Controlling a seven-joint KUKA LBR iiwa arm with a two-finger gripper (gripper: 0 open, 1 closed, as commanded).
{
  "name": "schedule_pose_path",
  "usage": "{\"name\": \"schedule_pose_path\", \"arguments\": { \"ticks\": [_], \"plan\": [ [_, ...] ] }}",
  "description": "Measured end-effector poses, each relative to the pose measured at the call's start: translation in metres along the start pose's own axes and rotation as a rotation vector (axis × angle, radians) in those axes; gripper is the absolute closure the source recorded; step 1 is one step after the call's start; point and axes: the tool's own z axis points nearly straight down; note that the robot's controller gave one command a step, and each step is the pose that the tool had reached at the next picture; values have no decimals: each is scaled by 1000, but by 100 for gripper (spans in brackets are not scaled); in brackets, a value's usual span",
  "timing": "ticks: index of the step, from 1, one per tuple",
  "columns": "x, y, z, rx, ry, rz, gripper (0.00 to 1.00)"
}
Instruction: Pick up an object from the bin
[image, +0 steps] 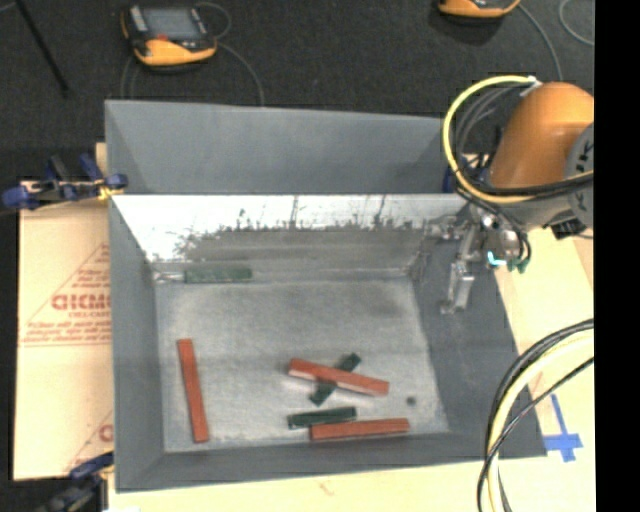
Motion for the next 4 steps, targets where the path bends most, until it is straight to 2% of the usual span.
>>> {"name": "schedule_pose_path", "arguments": {
  "ticks": [1,2,3,4],
  "plan": [
    [-2,0,-6,2,-9,-3,0],
    [22,43,20,3,-11,-73,0],
    [6,47,72,3,-16,-235,0],
    [54,78,72,0,-7,-239,0]
  ]
}}
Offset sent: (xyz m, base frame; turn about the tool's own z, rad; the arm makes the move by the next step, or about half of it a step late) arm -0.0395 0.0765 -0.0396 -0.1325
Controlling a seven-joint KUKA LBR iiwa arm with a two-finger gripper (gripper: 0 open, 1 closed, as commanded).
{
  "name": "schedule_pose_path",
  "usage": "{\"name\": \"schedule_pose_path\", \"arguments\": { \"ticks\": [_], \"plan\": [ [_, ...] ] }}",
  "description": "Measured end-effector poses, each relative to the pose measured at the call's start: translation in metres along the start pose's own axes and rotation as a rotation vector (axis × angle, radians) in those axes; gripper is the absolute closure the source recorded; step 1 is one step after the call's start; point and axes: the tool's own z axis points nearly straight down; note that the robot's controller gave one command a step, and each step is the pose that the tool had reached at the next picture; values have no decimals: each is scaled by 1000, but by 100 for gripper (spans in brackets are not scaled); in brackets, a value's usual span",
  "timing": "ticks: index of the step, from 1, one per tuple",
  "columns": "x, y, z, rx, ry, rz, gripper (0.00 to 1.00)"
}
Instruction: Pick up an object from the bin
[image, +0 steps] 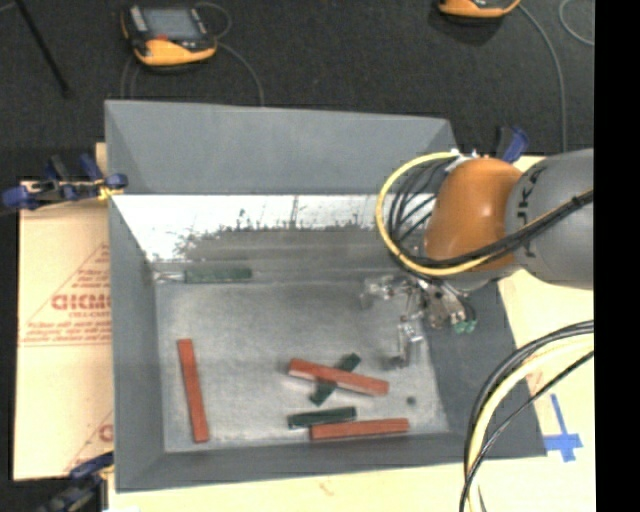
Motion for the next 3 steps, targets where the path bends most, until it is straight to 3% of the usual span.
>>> {"name": "schedule_pose_path", "arguments": {
  "ticks": [1,2,3],
  "plan": [
    [26,21,-2,0,-1,-165,0],
    [34,77,5,0,-1,-558,100],
    [34,77,5,0,-1,-558,100]
  ]
}}
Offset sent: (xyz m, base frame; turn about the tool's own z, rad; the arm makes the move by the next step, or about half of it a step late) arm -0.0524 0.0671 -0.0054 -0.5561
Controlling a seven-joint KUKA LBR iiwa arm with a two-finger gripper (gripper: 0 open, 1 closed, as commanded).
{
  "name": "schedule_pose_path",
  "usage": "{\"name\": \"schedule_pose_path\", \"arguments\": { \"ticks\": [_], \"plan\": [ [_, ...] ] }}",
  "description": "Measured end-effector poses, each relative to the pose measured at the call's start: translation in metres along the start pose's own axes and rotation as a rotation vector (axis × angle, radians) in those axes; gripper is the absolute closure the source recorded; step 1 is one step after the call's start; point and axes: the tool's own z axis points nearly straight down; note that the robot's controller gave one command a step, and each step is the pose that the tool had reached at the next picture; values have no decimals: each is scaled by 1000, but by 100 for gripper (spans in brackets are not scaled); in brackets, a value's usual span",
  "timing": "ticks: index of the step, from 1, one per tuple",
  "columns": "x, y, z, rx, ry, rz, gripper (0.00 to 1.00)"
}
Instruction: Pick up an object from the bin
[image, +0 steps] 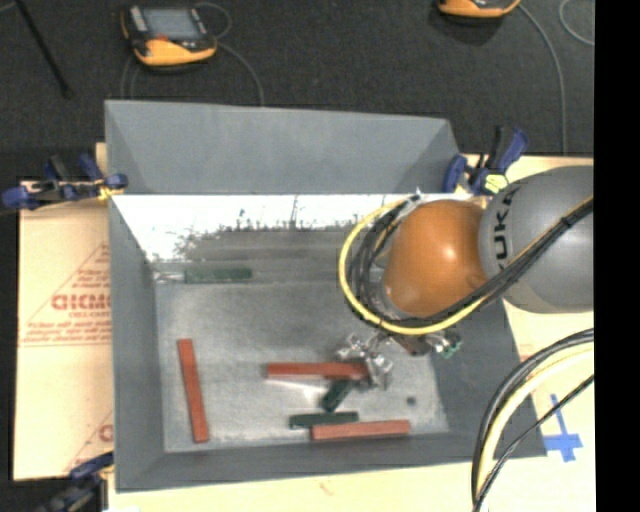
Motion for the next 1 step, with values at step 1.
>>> {"name": "schedule_pose_path", "arguments": {
  "ticks": [1],
  "plan": [
    [1,1,-3,-2,1,0,100]
  ]
}}
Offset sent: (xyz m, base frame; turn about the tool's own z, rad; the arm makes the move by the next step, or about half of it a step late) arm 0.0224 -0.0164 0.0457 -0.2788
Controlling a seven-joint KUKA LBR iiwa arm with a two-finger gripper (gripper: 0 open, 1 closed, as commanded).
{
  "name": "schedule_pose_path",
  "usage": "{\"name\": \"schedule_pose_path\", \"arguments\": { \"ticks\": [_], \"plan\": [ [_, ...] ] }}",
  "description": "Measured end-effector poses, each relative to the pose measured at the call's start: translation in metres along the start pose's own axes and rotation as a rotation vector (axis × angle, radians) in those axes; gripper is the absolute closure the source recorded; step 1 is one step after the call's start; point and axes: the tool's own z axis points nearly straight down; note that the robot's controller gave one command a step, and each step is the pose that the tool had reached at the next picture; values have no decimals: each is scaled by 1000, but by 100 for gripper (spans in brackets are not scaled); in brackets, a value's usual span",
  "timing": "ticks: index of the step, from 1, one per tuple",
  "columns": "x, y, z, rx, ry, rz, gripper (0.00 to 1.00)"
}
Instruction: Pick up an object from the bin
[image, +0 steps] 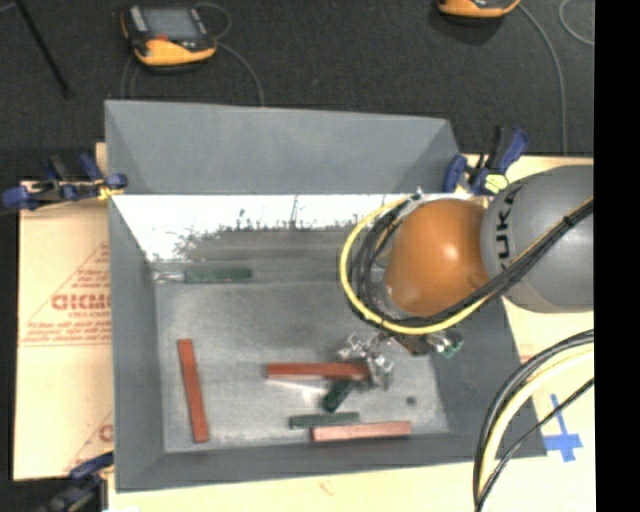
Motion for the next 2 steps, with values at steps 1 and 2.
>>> {"name": "schedule_pose_path", "arguments": {
  "ticks": [1,2],
  "plan": [
    [-4,-17,-39,6,-3,-153,100],
    [-22,13,-38,0,0,-229,100]
  ]
}}
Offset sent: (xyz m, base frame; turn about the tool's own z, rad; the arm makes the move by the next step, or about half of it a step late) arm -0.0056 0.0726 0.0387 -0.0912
